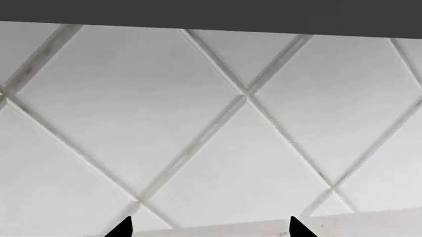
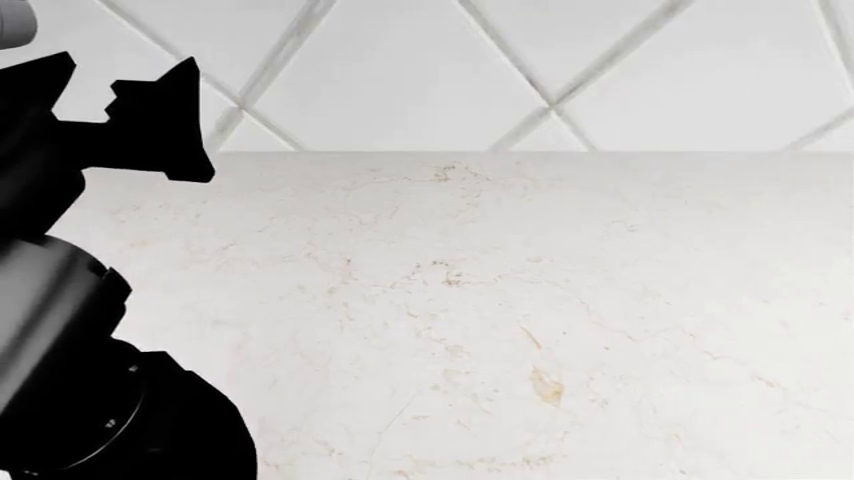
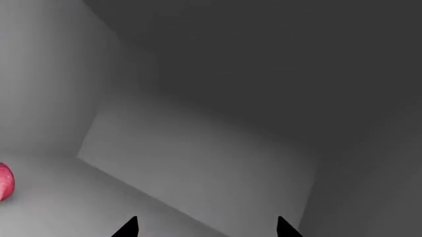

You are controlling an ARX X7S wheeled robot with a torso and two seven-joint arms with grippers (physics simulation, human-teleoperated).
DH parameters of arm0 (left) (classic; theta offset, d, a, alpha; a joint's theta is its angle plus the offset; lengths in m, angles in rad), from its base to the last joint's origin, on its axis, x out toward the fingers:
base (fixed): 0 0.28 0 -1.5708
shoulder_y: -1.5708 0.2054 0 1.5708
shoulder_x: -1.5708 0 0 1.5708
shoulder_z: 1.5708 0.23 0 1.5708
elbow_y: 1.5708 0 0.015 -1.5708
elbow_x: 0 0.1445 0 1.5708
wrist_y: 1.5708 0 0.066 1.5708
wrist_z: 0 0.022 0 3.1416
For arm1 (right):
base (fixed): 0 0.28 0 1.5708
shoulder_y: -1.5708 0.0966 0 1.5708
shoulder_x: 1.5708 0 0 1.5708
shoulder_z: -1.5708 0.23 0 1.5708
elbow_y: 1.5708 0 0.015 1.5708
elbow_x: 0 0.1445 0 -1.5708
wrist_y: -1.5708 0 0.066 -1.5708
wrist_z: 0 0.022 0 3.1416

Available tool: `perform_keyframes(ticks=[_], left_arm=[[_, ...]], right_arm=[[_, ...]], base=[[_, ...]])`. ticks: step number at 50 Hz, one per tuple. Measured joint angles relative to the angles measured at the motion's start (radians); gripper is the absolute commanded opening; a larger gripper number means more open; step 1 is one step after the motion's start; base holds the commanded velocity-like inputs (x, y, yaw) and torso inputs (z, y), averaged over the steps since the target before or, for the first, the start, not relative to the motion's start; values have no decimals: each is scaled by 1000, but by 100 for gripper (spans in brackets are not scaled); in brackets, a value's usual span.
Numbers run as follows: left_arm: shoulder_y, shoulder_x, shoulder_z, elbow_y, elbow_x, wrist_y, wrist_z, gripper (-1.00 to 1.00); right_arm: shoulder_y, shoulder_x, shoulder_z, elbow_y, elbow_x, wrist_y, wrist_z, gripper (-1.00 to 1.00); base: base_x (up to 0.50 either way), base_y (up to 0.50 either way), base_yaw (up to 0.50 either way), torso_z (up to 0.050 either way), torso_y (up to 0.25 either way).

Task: Pick the pear, radish from the counter and place them in the cabinet. Then close the cabinet.

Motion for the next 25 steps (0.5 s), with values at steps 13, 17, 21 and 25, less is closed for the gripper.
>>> perform_keyframes(ticks=[13,17,21,25], left_arm=[[7,0,-8,11,-8,0,0,100],[11,0,-11,14,-12,0,0,100],[14,0,-13,17,-16,0,0,100],[15,0,-15,18,-21,0,0,100]], right_arm=[[7,0,304,-110,-284,103,-31,100],[8,0,388,-156,-354,135,-42,100],[9,0,474,-210,-425,171,-52,100],[9,0,555,-273,-487,213,-59,100]], base=[[0,0,0,0,0],[0,0,0,0,0],[0,0,0,0,0],[0,0,0,0,0]])
